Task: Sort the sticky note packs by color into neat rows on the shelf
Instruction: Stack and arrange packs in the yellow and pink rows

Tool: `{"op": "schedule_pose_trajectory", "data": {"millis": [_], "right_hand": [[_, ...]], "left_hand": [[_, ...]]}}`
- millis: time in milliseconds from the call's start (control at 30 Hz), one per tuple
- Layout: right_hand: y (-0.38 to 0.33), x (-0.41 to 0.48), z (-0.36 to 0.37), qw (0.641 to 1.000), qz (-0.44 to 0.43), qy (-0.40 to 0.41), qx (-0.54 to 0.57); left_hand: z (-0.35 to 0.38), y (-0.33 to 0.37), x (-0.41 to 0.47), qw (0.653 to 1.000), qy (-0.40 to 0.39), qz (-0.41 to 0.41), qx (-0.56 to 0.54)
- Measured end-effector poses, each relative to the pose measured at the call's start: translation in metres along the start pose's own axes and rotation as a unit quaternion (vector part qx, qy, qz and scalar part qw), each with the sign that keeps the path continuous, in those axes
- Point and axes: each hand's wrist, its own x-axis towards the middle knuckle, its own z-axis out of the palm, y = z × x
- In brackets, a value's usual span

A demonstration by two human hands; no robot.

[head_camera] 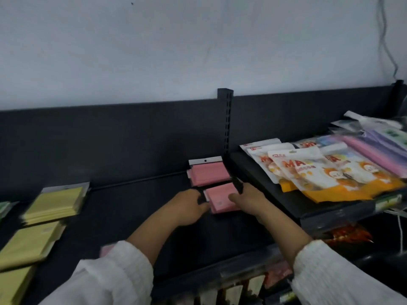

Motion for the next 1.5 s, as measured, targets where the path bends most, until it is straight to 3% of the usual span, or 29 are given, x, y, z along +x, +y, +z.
{"op": "schedule_pose_trajectory", "data": {"millis": [167,300,433,533,600,700,800,967,1200,1267,1500], "right_hand": [[0.008,0.018,0.002,0.999,-0.039,-0.017,-0.033],[0.014,0.018,0.01,0.994,-0.097,-0.005,-0.049],[0.008,0.018,0.011,0.982,-0.118,-0.026,0.144],[0.002,0.021,0.017,0.946,-0.06,-0.078,0.31],[-0.002,0.019,0.021,0.925,-0.038,-0.091,0.367],[-0.011,0.01,0.02,0.923,-0.117,-0.061,0.362],[-0.017,0.005,0.018,0.933,-0.213,-0.024,0.288],[-0.013,0.003,0.032,0.945,-0.233,-0.047,0.224],[-0.024,0.015,0.037,0.935,-0.135,-0.057,0.323],[-0.026,0.017,0.039,0.942,-0.125,-0.064,0.304],[-0.028,0.008,0.035,0.959,-0.14,-0.008,0.248]], "left_hand": [[0.021,0.018,0.028,0.999,0.016,-0.021,-0.033],[0.037,0.023,0.033,0.992,0.088,-0.052,-0.077],[0.041,0.023,0.035,0.962,0.15,-0.091,-0.21],[0.041,0.02,0.035,0.92,0.174,-0.117,-0.331],[0.042,0.017,0.033,0.906,0.195,-0.117,-0.357],[0.037,0.015,0.025,0.902,0.258,-0.087,-0.336],[0.033,0.01,0.019,0.886,0.34,-0.052,-0.311],[0.049,0.003,0.019,0.916,0.29,-0.068,-0.269],[0.039,0.004,0.031,0.88,0.301,-0.113,-0.351],[0.038,0.007,0.034,0.869,0.293,-0.123,-0.379],[0.035,0.015,0.027,0.889,0.239,-0.124,-0.37]]}}
